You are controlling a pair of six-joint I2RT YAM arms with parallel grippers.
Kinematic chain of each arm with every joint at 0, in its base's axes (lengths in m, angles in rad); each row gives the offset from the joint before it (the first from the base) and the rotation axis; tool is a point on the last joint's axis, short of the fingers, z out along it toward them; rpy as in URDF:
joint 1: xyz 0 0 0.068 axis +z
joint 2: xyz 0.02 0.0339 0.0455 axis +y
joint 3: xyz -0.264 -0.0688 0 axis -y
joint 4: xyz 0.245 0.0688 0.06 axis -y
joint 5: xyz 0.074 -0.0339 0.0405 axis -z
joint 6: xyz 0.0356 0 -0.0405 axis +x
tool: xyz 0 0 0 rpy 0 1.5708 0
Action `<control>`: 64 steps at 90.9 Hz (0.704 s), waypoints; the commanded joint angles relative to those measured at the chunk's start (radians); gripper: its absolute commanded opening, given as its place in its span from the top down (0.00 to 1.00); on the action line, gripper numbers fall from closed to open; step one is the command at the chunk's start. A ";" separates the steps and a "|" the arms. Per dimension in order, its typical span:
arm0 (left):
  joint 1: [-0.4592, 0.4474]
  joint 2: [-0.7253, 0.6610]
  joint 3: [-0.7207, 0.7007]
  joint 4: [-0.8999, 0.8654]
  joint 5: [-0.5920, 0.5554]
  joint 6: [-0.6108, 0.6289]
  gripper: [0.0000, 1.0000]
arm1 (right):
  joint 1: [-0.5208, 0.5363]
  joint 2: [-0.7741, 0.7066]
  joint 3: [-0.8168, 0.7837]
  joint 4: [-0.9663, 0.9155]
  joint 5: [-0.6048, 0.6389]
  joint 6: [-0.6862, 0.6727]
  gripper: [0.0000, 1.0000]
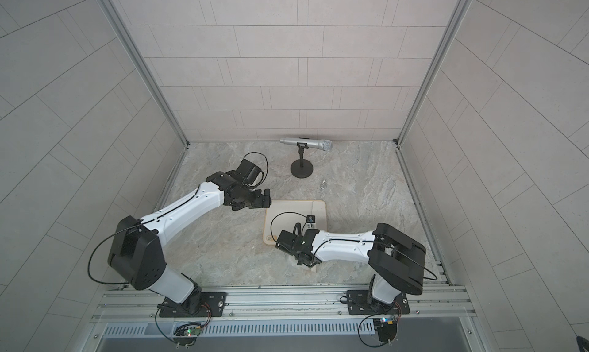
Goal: Align the knife with the edge of the cutting board
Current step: Adjust the knife at the edge of the cutting board.
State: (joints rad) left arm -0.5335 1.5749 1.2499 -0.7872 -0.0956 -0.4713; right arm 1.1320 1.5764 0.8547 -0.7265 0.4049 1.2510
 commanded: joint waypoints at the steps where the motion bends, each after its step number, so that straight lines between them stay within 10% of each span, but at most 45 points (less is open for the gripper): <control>1: -0.006 0.007 0.016 -0.026 -0.002 0.009 0.00 | 0.000 -0.015 0.024 -0.023 0.059 0.029 1.00; 64: -0.008 0.003 0.016 -0.027 0.000 0.009 0.00 | 0.010 -0.009 0.035 -0.056 0.094 0.059 1.00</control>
State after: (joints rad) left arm -0.5354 1.5749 1.2499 -0.7872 -0.0956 -0.4713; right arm 1.1397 1.5764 0.8841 -0.7517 0.4355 1.2808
